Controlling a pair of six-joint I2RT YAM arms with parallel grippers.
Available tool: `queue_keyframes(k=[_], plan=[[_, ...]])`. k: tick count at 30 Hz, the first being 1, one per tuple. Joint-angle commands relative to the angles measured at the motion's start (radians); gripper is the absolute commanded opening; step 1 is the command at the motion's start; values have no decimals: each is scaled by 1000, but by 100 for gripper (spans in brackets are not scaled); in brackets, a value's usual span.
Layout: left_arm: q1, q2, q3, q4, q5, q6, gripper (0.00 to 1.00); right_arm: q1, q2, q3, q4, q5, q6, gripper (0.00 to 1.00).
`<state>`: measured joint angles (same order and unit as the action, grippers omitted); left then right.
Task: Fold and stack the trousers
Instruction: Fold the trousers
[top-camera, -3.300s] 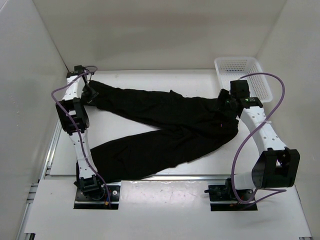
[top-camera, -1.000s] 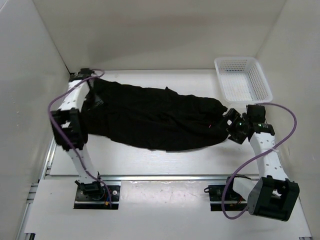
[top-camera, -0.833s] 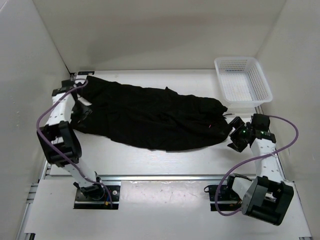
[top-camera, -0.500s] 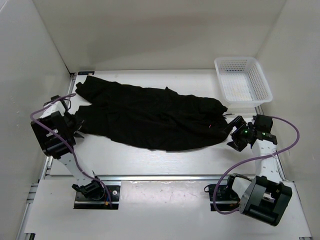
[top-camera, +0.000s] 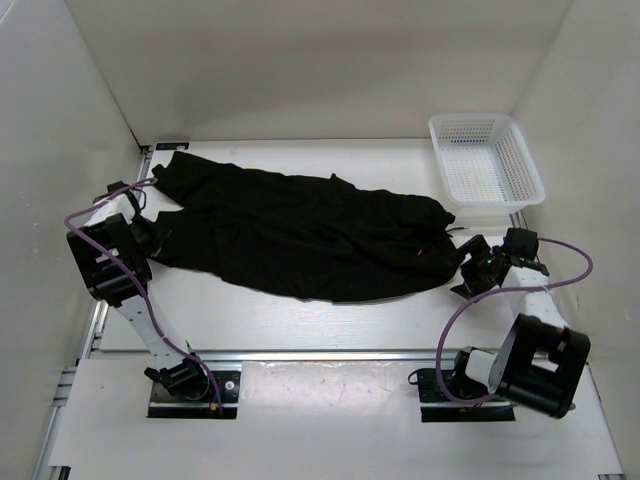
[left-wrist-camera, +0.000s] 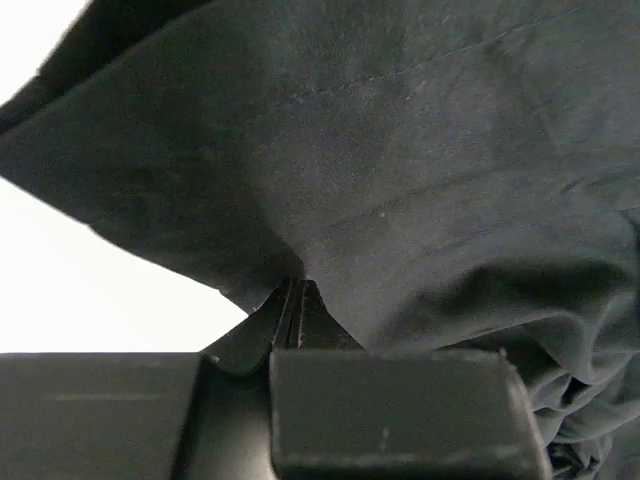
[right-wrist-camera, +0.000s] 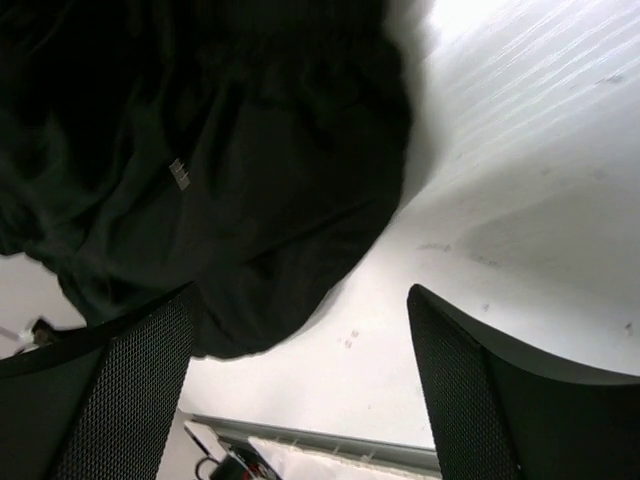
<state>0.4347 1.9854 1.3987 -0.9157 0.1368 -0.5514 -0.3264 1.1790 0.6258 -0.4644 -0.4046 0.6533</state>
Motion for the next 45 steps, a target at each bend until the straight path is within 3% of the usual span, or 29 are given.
queue_keyframes(k=[1,5,14,15,20,21,25,26,29,32,35,36,38,45], plan=[[-1,-107,36,8,-34,-19,10,-3,66,11,67,55,35,87],[-1,-151,74,-5,-43,-19,10,-3,140,22,130,73,60,87],[-1,-151,118,-46,-31,-7,10,-3,251,63,182,118,-7,75],[-1,-151,118,-46,-43,-7,15,-3,251,63,182,118,-7,75],[-1,-140,16,-57,-32,2,56,-3,251,63,193,109,-7,75],[-1,-140,-4,-57,-23,11,57,-3,251,63,193,108,-7,75],[-1,-140,-85,-15,-11,11,87,-3,251,63,193,98,-7,75],[-11,-140,-96,-5,-11,11,89,-3,251,63,193,98,-7,75],[-11,-111,-86,5,-20,11,89,-3,251,63,193,89,-7,75],[-21,-65,-46,5,-31,-1,82,-3,251,63,202,89,-7,75],[-30,-45,-37,5,-69,-10,57,-3,251,72,202,99,-7,76],[-40,-45,-27,5,-92,-19,32,-3,251,72,202,99,-7,78],[-40,-24,-27,5,-103,-19,13,-3,251,72,202,99,-17,80],[-40,-40,-27,5,-126,-19,11,-3,260,112,202,99,-17,81]])
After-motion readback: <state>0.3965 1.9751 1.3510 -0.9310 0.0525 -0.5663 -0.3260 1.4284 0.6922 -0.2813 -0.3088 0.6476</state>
